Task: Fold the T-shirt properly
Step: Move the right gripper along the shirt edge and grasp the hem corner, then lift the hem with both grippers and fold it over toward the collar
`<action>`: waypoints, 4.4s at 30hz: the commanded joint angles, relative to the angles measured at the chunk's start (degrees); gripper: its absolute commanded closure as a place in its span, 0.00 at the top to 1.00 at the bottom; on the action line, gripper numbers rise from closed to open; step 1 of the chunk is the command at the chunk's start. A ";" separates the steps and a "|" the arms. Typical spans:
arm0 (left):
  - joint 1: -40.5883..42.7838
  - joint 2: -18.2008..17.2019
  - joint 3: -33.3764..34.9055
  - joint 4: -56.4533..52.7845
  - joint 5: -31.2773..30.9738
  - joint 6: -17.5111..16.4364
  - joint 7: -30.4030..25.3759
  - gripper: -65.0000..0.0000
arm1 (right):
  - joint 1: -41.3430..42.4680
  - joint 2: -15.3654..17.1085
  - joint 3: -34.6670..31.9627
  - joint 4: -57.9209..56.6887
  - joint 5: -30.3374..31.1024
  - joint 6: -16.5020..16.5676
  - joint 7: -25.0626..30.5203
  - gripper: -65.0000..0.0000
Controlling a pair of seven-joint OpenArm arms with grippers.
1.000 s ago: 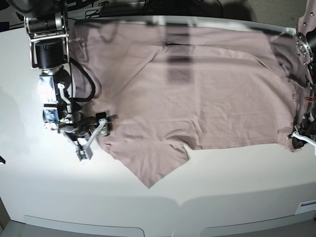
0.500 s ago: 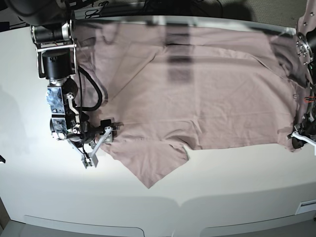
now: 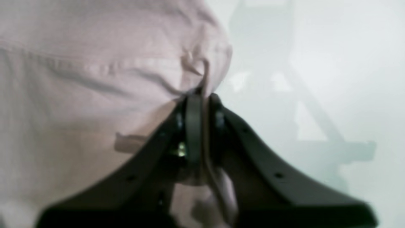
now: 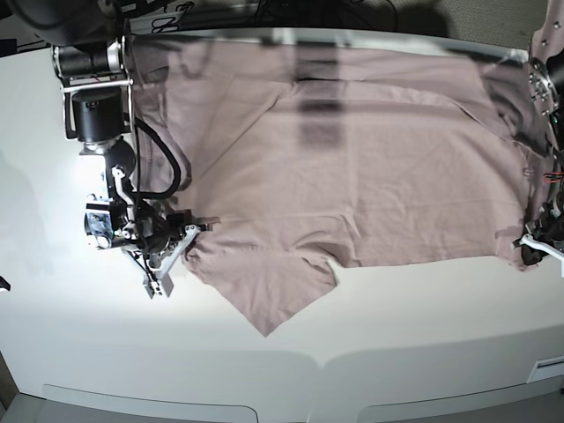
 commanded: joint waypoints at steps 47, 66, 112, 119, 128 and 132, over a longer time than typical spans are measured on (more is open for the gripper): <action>-9.33 2.16 -0.17 1.01 -1.03 -0.50 0.96 0.00 | 14.25 4.48 2.03 -0.07 -6.19 1.64 -0.13 0.00; -9.18 -0.52 -0.17 1.03 -6.67 -5.42 7.54 0.00 | 14.03 7.58 2.03 1.88 1.77 8.31 -3.37 0.00; 7.32 -1.51 -0.20 22.69 -11.56 -3.28 12.90 0.00 | -17.75 7.65 20.72 40.70 5.95 7.41 1.40 0.00; 7.34 -4.52 -0.20 23.47 -15.45 -3.30 16.76 0.00 | -17.94 7.63 20.72 43.41 6.21 7.74 0.13 0.00; 11.04 -4.66 -0.20 31.67 -15.39 0.07 19.32 0.00 | -19.08 5.88 20.72 46.84 6.34 7.65 -2.19 0.00; 16.41 -4.68 -0.20 38.14 -15.43 2.89 19.30 0.00 | -19.08 5.03 20.72 46.84 6.34 7.67 -2.34 0.00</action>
